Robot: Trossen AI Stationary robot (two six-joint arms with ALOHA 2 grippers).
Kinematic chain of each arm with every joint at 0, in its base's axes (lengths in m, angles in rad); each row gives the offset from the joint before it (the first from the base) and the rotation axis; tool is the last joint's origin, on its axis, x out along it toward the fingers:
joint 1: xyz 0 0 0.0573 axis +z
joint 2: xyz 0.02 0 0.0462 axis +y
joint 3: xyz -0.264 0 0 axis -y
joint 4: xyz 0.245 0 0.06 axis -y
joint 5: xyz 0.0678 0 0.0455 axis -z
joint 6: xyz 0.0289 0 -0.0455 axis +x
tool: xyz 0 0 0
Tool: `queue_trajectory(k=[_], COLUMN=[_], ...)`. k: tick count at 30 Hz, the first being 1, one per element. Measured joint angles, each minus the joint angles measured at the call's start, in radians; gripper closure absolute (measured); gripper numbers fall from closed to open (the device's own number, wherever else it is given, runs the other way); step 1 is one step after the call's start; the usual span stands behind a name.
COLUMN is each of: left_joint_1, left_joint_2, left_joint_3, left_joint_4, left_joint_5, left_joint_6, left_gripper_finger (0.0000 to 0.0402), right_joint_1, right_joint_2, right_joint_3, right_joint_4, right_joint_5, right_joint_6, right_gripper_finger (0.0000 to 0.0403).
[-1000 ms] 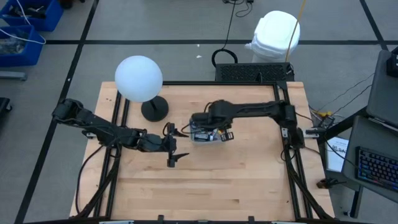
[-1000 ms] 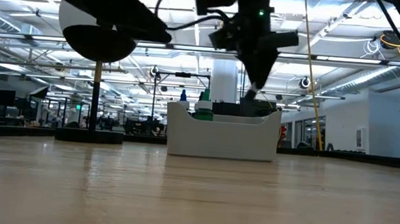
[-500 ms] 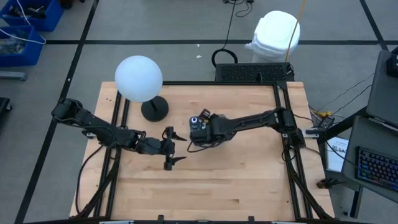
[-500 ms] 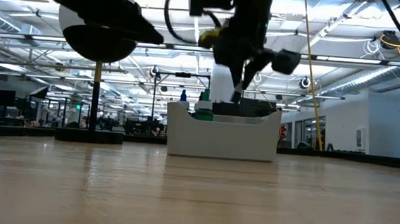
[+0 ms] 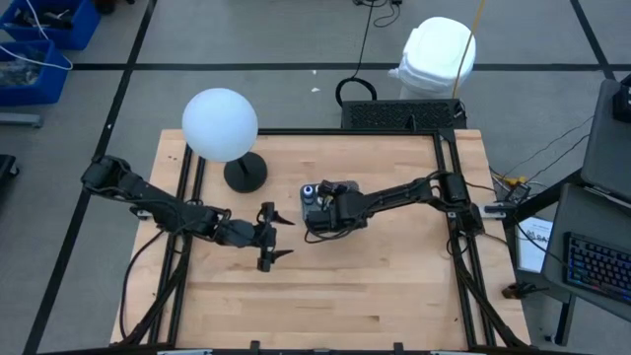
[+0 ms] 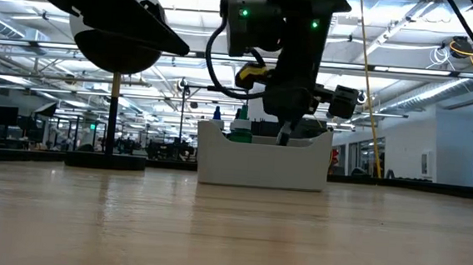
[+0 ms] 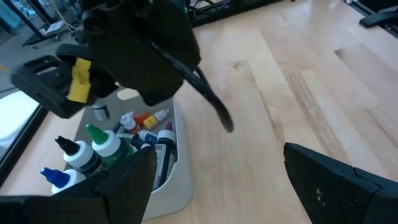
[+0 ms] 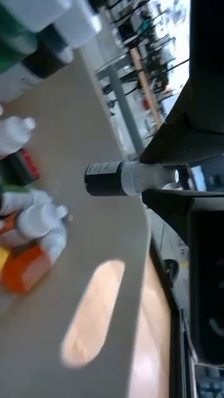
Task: Pick & Place food coloring
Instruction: Put the small purple food coloring bottle into the gray bin
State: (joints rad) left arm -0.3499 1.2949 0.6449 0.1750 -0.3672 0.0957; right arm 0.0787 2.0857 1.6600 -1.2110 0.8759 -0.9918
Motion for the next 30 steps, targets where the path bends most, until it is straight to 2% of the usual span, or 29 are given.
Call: queue_trajectory(k=[9,16,21,30], left_joint_1=[0.003,0.003,0.003,0.003], left_joint_2=[0.0,0.0,0.0,0.0], left_joint_3=[0.0,0.0,0.0,0.0], left_joint_4=[0.0,0.0,0.0,0.0], left_joint_5=[0.0,0.0,0.0,0.001], left_joint_6=[-0.004,-0.008,-0.007,-0.005], left_gripper_finger=[0.005,0.005,0.005,0.005], right_joint_1=[-0.001,-0.001,-0.009,-0.057], right_joint_2=[0.0,0.0,0.0,0.0], right_joint_3=[0.0,0.0,0.0,0.0], right_joint_4=[0.005,0.012,0.013,0.026], right_joint_5=[-0.119,-0.113,-0.068,-0.146], right_joint_6=[-0.023,-0.024,-0.063,-0.067], right_gripper_finger=[0.0359,0.0359,0.0359,0.0359])
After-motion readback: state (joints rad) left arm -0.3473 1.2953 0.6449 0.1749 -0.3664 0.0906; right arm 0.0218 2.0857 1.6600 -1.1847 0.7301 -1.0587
